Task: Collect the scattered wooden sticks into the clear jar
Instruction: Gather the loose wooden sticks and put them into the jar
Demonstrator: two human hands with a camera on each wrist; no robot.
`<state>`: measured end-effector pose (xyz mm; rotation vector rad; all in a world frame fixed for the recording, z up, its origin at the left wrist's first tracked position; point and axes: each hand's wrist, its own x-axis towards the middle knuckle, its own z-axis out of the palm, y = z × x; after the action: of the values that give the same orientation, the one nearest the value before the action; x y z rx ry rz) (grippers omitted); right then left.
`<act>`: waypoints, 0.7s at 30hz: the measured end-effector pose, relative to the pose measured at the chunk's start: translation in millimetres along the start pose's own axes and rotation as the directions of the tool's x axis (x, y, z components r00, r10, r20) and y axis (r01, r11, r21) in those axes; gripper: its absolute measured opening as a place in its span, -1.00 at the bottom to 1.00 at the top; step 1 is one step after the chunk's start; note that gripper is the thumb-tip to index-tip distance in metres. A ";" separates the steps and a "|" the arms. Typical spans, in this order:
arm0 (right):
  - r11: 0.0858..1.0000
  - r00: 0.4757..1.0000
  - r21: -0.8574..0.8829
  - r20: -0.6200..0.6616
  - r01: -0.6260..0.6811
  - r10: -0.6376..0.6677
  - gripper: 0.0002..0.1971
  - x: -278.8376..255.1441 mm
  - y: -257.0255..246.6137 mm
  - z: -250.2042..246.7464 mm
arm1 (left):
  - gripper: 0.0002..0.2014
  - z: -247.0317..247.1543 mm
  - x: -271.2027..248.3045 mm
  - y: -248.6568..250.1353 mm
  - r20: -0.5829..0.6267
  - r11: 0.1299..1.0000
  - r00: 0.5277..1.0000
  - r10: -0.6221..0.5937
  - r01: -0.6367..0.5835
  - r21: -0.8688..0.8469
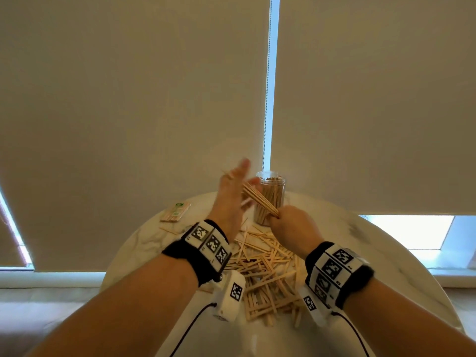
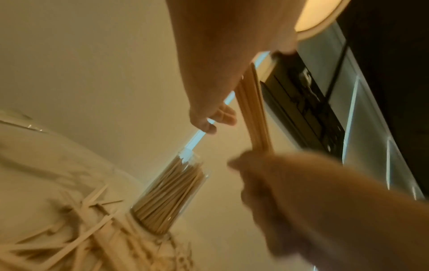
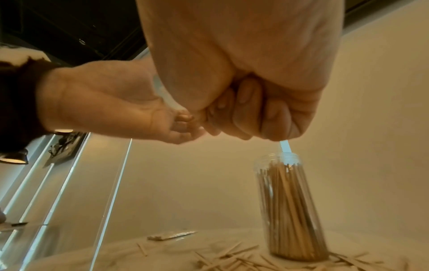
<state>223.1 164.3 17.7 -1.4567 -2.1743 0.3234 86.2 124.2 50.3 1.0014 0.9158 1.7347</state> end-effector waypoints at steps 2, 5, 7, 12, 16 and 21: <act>0.999 0.999 -0.043 0.013 -0.030 0.031 -0.58 -2.6 7.1 -2.9 | -0.38 -8.4 10.8 19.3 -0.161 0.994 0.987 0.025 -0.042 -0.102; 0.991 1.000 -0.134 0.008 -0.004 0.005 -0.61 -2.7 9.7 0.1 | -0.47 -11.8 19.5 31.7 -0.178 1.000 0.984 -0.027 0.028 0.006; 0.986 0.999 -0.157 -0.007 0.049 -0.050 -0.66 0.3 4.9 3.7 | -0.47 -1.0 15.0 21.9 -0.074 0.950 0.989 -0.129 0.144 0.275; 0.973 0.997 -0.216 0.043 0.076 -0.068 -0.72 3.0 4.6 3.1 | -0.51 3.2 13.4 -3.5 -0.087 0.861 0.967 -0.239 0.252 0.442; 0.985 0.998 -0.173 0.065 0.027 -0.016 -0.78 3.5 10.0 -1.3 | -0.50 -7.1 21.2 -13.0 -0.137 0.769 0.968 -0.212 0.251 0.587; 0.991 0.988 -0.027 0.093 0.128 -0.125 -0.72 1.8 3.0 5.1 | -0.61 -17.7 25.7 -29.4 -0.117 0.591 0.990 0.075 0.051 0.805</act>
<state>222.2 167.5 12.5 -1.3370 -2.3428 0.3169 73.3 154.8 23.2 1.4596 1.9010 1.3726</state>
